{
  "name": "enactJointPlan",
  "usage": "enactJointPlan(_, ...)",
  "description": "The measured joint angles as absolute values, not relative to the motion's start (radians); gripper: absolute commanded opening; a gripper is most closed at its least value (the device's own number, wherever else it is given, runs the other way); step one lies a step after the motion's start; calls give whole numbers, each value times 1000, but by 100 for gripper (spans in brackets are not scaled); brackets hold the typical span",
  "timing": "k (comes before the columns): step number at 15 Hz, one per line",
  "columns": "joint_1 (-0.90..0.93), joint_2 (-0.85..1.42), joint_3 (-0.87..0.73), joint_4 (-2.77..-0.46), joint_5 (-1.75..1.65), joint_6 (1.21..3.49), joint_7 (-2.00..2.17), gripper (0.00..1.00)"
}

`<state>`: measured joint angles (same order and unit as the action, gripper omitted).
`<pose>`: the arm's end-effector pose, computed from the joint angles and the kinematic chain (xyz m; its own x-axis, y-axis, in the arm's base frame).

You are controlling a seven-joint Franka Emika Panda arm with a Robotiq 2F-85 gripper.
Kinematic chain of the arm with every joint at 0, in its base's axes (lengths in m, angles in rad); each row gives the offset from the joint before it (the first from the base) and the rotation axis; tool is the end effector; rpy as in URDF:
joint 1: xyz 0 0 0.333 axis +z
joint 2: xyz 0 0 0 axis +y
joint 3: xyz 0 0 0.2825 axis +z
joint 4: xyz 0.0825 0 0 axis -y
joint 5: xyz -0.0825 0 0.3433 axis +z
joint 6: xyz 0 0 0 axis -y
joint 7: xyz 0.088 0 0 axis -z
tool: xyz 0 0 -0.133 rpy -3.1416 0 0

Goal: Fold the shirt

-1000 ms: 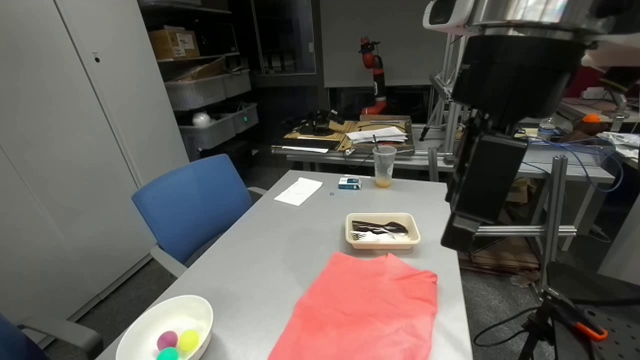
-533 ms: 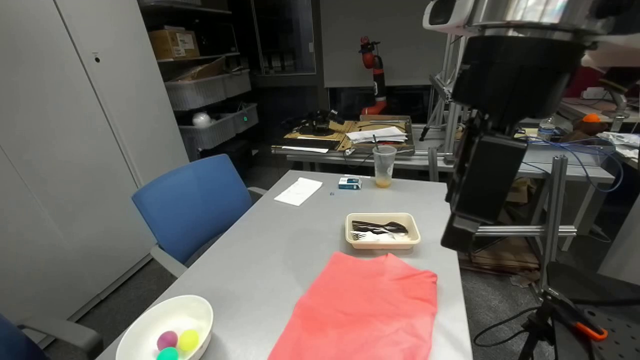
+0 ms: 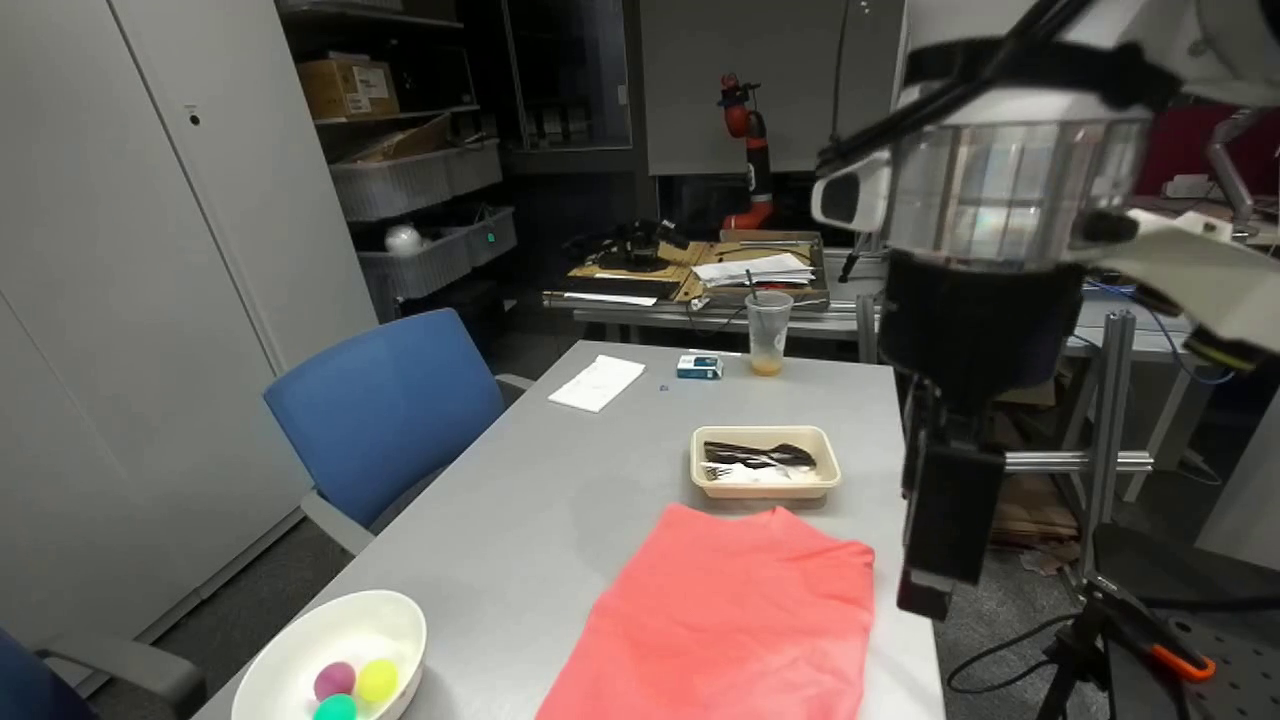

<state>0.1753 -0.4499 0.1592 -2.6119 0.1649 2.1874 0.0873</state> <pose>0.3518 0.1287 0.3678 0.9904 0.1374 0.0145 0.1381 -0.9880 -0.0690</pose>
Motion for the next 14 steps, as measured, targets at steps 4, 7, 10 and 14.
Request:
enactJointPlan(4, 176, -323, 159, -2626, 165, 2256, 61, 100)
enactJointPlan(7, 176, -249, 159, -2620, 165, 2302, 60, 100)
enactJointPlan(10, 176, -237, 159, -2611, 165, 2303, 60, 100)
enactJointPlan(14, 177, -215, 163, -2615, 159, 2301, 50, 100)
